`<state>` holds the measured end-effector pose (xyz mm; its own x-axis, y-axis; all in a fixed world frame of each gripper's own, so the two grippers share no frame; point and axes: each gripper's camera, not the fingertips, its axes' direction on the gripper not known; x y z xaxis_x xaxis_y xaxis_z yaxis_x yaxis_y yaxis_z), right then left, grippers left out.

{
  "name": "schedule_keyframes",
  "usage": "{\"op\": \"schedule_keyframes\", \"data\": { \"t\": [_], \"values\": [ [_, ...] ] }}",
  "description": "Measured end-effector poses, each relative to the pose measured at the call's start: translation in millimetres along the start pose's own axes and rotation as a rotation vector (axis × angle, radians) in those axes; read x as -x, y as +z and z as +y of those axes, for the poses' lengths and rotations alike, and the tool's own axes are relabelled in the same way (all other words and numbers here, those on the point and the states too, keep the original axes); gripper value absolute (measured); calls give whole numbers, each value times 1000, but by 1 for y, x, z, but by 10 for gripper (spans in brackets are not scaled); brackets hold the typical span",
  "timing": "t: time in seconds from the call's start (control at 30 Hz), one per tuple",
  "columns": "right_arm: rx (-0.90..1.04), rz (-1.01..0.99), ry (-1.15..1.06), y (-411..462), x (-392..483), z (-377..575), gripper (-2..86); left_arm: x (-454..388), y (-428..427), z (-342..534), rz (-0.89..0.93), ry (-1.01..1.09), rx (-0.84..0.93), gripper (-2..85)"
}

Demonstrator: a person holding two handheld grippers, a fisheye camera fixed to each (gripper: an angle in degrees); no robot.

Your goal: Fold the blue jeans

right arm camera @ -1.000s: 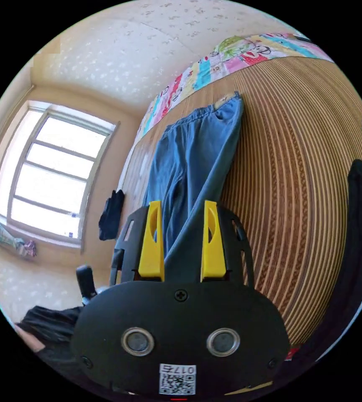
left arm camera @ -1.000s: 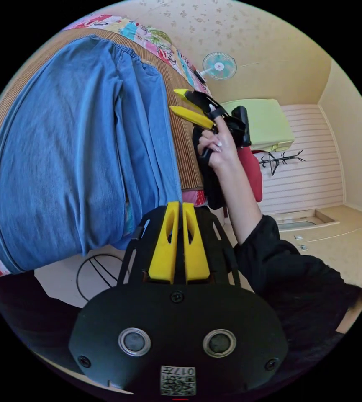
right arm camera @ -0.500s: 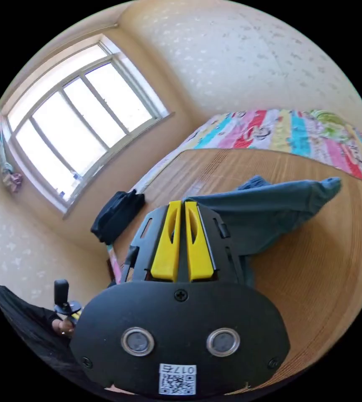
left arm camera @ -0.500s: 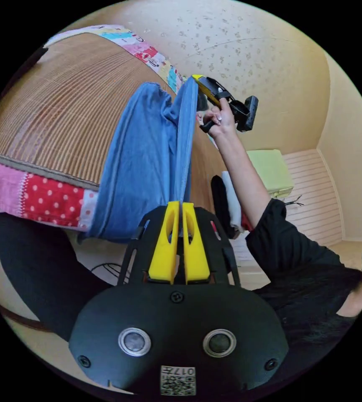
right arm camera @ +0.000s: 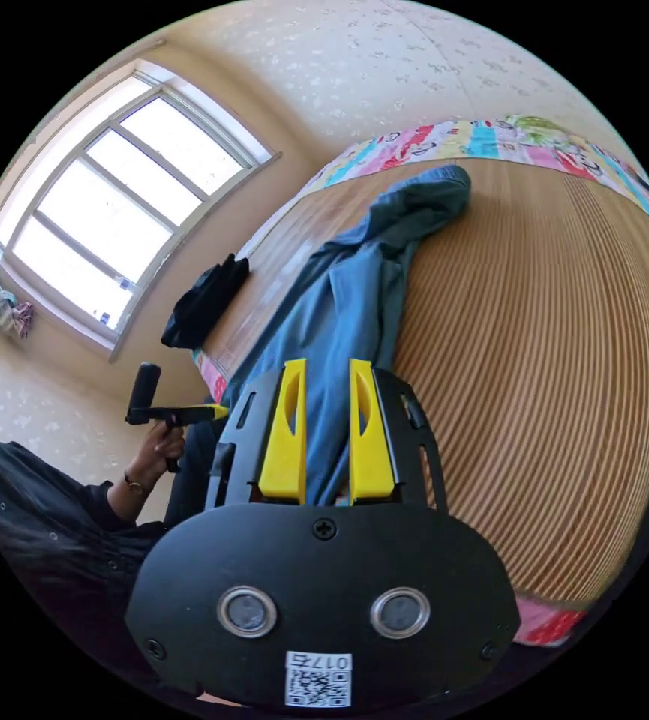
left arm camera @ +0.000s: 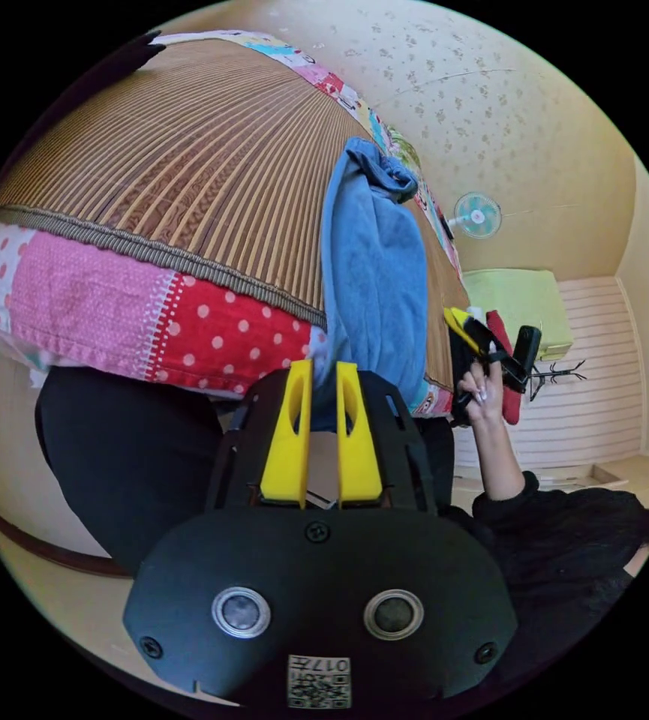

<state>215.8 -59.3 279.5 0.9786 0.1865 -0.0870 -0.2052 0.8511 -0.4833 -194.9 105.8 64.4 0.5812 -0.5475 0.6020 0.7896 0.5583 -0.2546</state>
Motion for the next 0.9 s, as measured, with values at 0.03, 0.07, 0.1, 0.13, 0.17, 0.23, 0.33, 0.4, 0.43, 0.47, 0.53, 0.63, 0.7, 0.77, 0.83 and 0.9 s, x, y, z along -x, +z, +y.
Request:
{"op": "schedule_keyframes", "data": {
  "t": [0.03, 0.07, 0.1, 0.13, 0.17, 0.23, 0.33, 0.4, 0.43, 0.47, 0.53, 0.63, 0.7, 0.77, 0.83, 0.9],
  "values": [
    [-3, 27, 47, -6, -2, 30, 82, 0, 2, -1, 4, -3, 5, 49],
    [-6, 19, 84, -8, -3, 56, 79, 0, 2, -1, 9, -5, 6, 45],
    [-8, 7, 92, -8, -3, 67, 77, 0, 3, -2, 15, -6, 9, 36],
    [-15, -22, 98, -5, 0, 83, 74, -1, 5, -3, 23, 1, 15, 17],
    [-15, -37, 98, 0, 3, 93, 72, -2, 6, -3, 27, 2, 20, 8],
    [14, -22, 126, 15, 3, 98, 67, -8, 6, -5, 77, 33, 53, -3],
    [61, -22, 130, 29, 3, 92, 33, -14, -1, -4, 280, 125, 76, -8],
    [50, -44, 82, 20, 8, 88, 22, -11, -4, 0, 372, 151, 71, -8],
    [14, -48, 72, 8, 10, 90, 18, -7, -4, 2, 380, 143, 75, -7],
    [-18, -49, 71, -2, 11, 95, 16, -5, -4, 3, 362, 127, 75, -7],
    [-43, -30, 92, -9, 5, 106, 15, 8, -1, 6, 234, 33, 71, -4],
    [-3, -41, 192, -2, -18, 119, 17, 9, 4, 7, 158, -8, 69, 12],
    [9, -61, 213, -1, -23, 120, 24, 3, 4, 6, 168, 18, 57, 56],
    [-22, -66, 198, -10, -21, 119, 55, -2, 1, 6, 158, 25, 15, 84],
    [-32, -112, 175, -13, -19, 113, 85, -9, 6, 3, 131, 40, -9, 88],
    [24, -138, 173, -2, -18, 103, 95, -15, 16, 1, 101, 41, 10, 84]
  ]
}}
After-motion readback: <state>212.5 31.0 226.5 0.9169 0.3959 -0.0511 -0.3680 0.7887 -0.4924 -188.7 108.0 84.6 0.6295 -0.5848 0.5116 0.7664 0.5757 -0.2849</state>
